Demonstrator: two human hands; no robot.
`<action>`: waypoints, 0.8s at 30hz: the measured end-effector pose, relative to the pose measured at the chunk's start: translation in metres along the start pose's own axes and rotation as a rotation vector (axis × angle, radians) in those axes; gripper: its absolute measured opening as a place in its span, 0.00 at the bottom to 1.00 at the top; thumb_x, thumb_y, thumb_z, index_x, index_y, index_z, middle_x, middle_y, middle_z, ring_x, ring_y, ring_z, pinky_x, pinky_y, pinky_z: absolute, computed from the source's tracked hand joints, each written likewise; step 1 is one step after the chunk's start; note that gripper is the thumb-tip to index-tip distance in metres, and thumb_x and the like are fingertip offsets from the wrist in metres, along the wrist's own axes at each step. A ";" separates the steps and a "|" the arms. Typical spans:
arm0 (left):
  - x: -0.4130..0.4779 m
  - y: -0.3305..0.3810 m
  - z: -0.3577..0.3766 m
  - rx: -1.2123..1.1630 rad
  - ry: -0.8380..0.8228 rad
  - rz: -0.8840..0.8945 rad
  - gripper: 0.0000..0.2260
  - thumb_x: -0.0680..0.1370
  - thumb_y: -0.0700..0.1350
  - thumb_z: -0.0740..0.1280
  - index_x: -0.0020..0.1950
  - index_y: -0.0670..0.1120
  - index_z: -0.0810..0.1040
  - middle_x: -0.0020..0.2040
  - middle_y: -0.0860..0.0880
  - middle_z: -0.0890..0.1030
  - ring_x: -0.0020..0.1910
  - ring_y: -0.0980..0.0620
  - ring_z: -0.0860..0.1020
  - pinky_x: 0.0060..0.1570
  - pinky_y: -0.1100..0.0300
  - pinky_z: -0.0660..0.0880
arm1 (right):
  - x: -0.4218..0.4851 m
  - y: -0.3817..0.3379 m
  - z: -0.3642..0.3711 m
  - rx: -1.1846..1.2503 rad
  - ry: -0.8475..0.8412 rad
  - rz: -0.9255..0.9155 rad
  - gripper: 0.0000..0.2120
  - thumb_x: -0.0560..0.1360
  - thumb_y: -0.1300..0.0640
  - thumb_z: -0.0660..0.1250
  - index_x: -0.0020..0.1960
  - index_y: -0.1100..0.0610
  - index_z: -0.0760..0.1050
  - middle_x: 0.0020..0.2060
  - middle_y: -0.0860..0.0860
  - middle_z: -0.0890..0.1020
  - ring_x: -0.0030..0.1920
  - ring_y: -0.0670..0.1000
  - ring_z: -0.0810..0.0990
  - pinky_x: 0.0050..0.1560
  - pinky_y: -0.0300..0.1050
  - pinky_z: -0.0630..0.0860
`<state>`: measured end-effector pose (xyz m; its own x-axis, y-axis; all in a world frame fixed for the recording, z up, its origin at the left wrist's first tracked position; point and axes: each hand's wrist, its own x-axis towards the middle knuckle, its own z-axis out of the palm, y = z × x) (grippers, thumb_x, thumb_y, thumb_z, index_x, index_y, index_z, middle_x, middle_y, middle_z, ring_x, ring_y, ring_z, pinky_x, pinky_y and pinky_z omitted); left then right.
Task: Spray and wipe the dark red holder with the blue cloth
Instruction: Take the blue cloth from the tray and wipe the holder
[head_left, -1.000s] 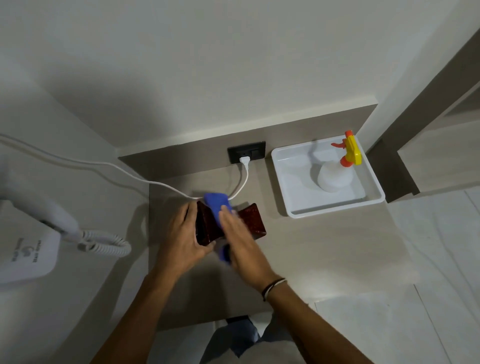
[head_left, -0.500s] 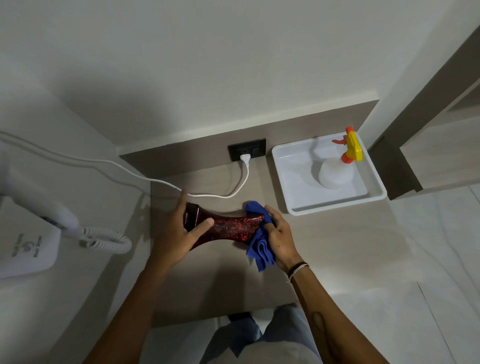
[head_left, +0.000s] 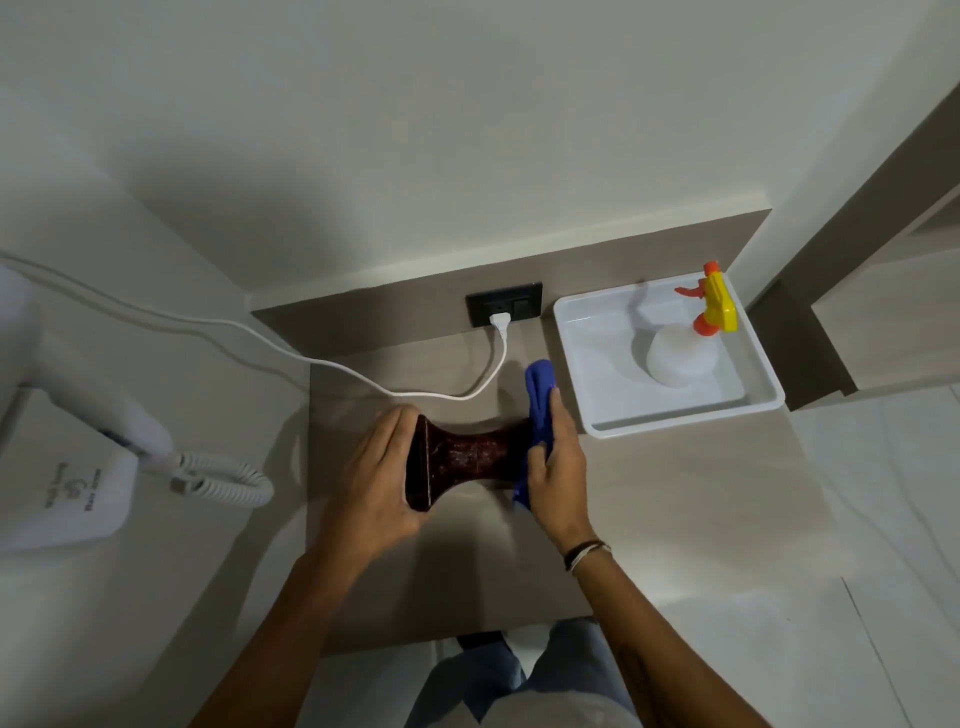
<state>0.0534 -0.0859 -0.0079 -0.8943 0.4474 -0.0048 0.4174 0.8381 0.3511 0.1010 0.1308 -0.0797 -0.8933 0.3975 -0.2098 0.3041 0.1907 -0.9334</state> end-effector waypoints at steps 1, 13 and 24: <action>-0.001 0.000 0.001 -0.010 0.004 -0.009 0.49 0.60 0.45 0.85 0.77 0.36 0.69 0.72 0.39 0.74 0.71 0.39 0.74 0.69 0.52 0.70 | -0.009 -0.004 0.002 -0.004 0.001 -0.062 0.37 0.82 0.74 0.59 0.86 0.57 0.53 0.78 0.40 0.66 0.64 0.26 0.74 0.66 0.24 0.73; 0.007 0.009 -0.005 -0.096 -0.012 -0.199 0.48 0.60 0.45 0.85 0.77 0.39 0.69 0.69 0.41 0.74 0.66 0.40 0.75 0.64 0.50 0.74 | -0.019 0.020 0.008 -0.487 -0.265 -0.268 0.42 0.76 0.80 0.58 0.86 0.61 0.50 0.86 0.54 0.46 0.87 0.59 0.45 0.86 0.60 0.56; 0.005 0.011 -0.001 -0.131 0.002 -0.236 0.48 0.59 0.45 0.86 0.76 0.39 0.70 0.69 0.41 0.75 0.66 0.38 0.76 0.62 0.51 0.74 | -0.017 0.010 0.013 -0.409 -0.254 -0.258 0.38 0.80 0.76 0.60 0.86 0.61 0.50 0.85 0.52 0.45 0.87 0.58 0.45 0.86 0.60 0.53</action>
<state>0.0535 -0.0747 -0.0027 -0.9648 0.2437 -0.0991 0.1731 0.8718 0.4582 0.1147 0.1147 -0.0887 -0.9924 0.0721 -0.0998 0.1231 0.6067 -0.7853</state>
